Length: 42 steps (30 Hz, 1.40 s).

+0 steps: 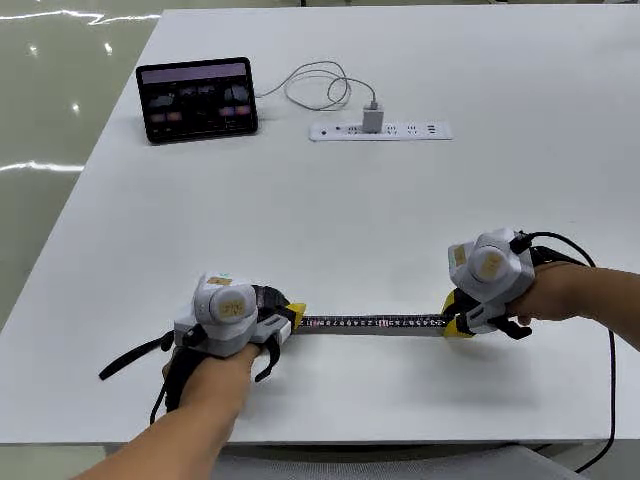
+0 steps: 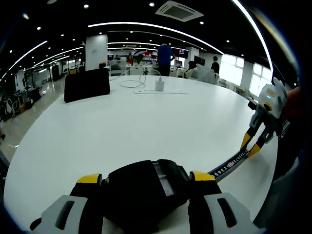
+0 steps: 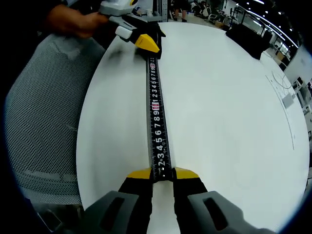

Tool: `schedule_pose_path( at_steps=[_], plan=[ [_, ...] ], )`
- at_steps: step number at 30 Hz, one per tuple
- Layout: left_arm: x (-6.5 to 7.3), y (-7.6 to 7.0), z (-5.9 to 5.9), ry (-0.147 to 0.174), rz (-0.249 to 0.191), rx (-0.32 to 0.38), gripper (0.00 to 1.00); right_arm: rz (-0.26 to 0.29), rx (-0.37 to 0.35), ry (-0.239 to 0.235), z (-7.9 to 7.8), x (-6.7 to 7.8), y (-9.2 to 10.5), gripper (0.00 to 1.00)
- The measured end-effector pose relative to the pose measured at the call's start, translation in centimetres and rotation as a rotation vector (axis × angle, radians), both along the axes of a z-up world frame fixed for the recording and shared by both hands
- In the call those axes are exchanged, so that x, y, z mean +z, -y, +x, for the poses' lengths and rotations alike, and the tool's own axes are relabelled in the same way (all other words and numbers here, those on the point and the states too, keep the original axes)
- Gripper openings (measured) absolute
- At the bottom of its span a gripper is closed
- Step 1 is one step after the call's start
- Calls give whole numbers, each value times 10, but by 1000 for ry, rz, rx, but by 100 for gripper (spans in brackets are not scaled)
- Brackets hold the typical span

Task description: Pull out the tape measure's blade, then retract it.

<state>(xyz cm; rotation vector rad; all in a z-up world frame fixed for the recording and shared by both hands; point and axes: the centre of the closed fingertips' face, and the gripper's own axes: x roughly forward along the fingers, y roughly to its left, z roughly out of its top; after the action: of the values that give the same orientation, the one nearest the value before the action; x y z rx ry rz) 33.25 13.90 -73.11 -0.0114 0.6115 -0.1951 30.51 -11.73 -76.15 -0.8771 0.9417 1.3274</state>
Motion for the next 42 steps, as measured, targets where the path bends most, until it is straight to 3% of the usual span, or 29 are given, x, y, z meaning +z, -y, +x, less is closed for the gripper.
schedule_pose_path(
  at_steps=[22,42],
  plan=[
    [-1,0,0,-6,-4,-2,67,20,-10,-1,3,0,-13,12],
    [0,0,-1,19,17,4,67,40,-9,10,4,0,-30,12]
  ],
)
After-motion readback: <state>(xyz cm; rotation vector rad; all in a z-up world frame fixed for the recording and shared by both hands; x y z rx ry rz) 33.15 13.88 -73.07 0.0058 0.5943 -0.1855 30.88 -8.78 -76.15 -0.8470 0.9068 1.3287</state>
